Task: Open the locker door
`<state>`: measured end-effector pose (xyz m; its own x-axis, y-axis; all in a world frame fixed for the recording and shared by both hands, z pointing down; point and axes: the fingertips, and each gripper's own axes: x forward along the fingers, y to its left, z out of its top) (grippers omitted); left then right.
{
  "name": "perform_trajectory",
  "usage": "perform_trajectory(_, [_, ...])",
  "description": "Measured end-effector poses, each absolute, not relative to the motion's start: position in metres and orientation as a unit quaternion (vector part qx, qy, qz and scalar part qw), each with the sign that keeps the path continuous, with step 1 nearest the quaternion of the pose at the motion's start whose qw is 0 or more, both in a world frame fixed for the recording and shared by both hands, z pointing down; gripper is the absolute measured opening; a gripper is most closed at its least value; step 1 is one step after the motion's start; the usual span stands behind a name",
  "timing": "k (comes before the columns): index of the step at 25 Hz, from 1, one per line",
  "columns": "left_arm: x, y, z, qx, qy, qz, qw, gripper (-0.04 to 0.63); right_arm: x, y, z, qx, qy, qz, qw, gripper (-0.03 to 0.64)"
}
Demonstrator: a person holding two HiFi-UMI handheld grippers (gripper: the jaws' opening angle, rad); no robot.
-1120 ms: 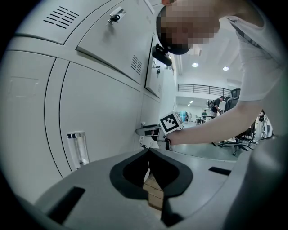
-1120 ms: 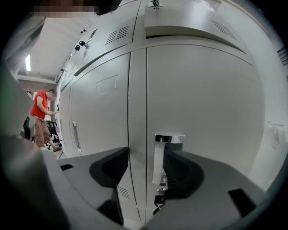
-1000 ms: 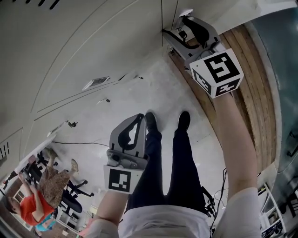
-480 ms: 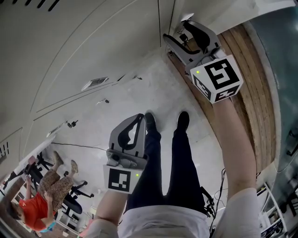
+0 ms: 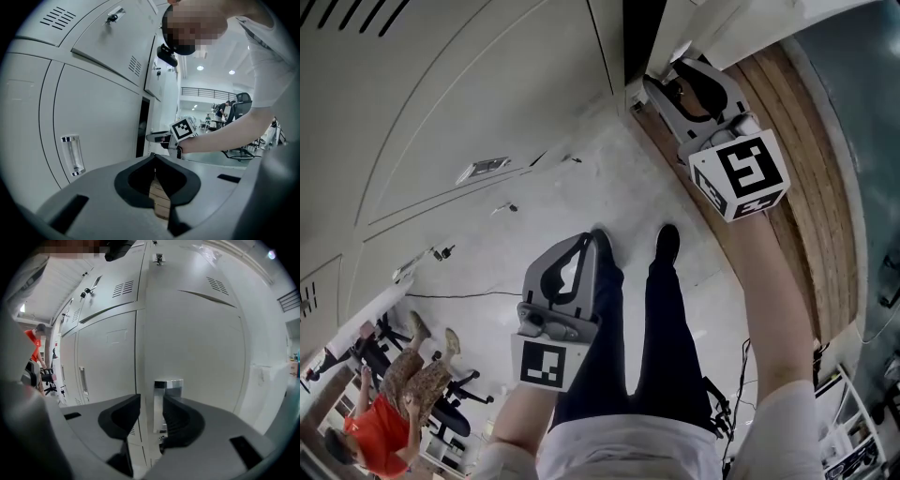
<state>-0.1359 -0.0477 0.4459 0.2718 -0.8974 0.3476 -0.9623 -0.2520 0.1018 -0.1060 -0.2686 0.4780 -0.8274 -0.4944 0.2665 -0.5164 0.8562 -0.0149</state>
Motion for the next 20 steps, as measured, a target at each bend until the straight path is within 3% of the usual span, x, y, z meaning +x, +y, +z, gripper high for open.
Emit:
perform_trajectory(2, [-0.133, -0.047, 0.446, 0.785, -0.591, 0.110, 0.148, 0.009, -0.099, -0.268, 0.478, 0.269, -0.953, 0.042, 0.130, 0.115])
perform_trajectory(20, [-0.102, -0.053, 0.441, 0.796, -0.579, 0.114, 0.135, 0.009, -0.045, -0.252, 0.480, 0.287, -0.949, 0.046, 0.120, 0.118])
